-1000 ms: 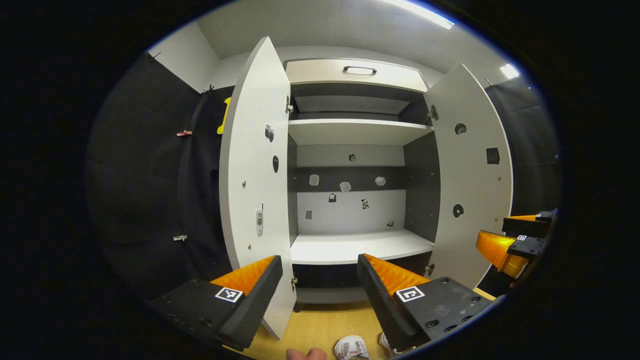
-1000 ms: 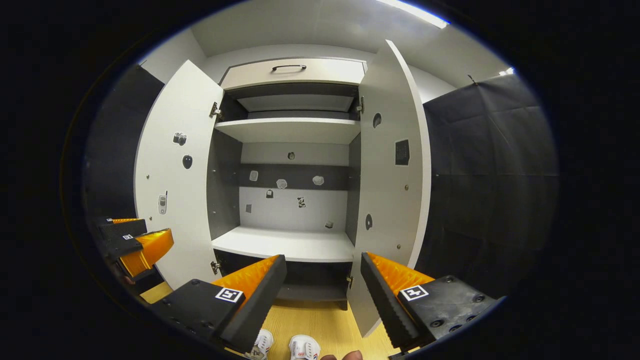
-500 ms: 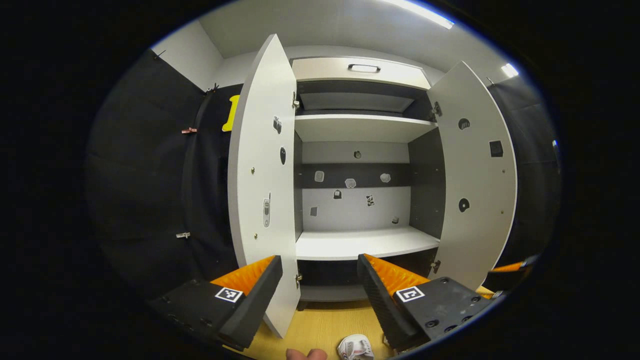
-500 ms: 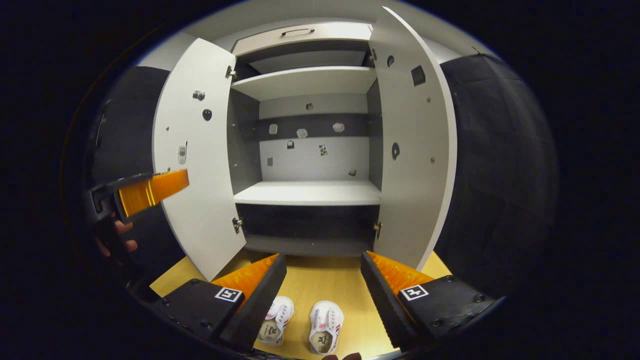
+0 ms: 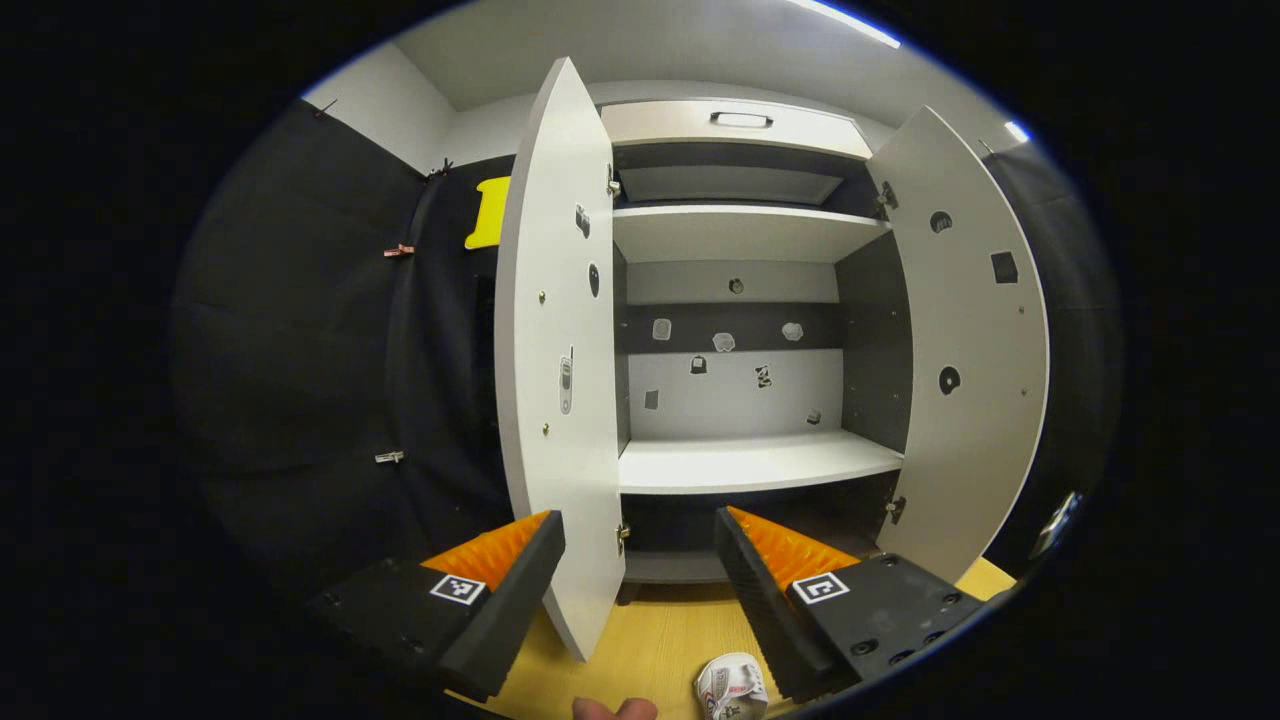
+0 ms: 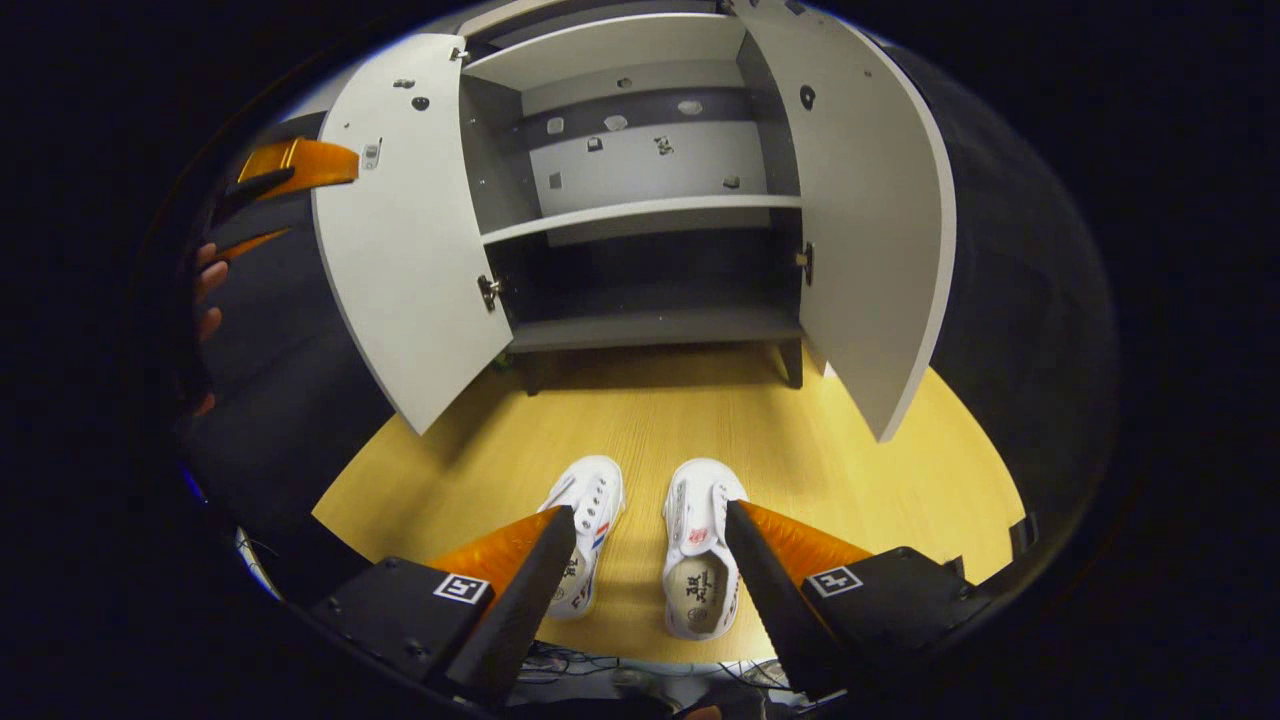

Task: Grab one shoe with the right hand and put it into the shoe cabinet, grab the other shoe with the left hand and put it into the shoe cabinet; then close the right door with the right hand and the left door with the left hand.

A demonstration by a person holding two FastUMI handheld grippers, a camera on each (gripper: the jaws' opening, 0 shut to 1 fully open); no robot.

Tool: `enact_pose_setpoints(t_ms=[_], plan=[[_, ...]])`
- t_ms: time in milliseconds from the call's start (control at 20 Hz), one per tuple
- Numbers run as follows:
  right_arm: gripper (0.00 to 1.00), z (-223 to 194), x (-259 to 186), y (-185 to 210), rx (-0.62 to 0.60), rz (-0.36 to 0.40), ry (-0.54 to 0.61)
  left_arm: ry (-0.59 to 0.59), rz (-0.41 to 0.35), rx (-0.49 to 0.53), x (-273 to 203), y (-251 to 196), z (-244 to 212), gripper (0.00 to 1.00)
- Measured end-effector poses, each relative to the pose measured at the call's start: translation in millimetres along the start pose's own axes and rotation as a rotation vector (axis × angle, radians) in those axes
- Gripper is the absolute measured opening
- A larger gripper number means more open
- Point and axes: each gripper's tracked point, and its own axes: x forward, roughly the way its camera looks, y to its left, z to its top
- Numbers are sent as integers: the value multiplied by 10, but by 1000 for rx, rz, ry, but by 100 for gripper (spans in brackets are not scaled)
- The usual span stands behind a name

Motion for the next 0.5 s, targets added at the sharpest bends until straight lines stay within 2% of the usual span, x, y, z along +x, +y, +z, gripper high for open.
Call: enact_pose_setpoints(t_ms=[50,100,200,250,300,500], plan=[[86,-145,113,-30,11,-10,21,1,2,0,-20,7,-12,95],[78,-273,202,-35,26,-12,47,3,5,2,-43,15,-34,95],[75,-514,361,-90,45,-24,91,7,12,6,-81,38,-68,95],[70,-623,422,-110,56,-35,110,9,14,9,-93,45,-87,95],[58,-704,500,-156,65,-46,121,13,16,12,-106,51,-115,95],[58,-921,840,-198,81,-72,139,35,28,26,-122,91,-246,95]])
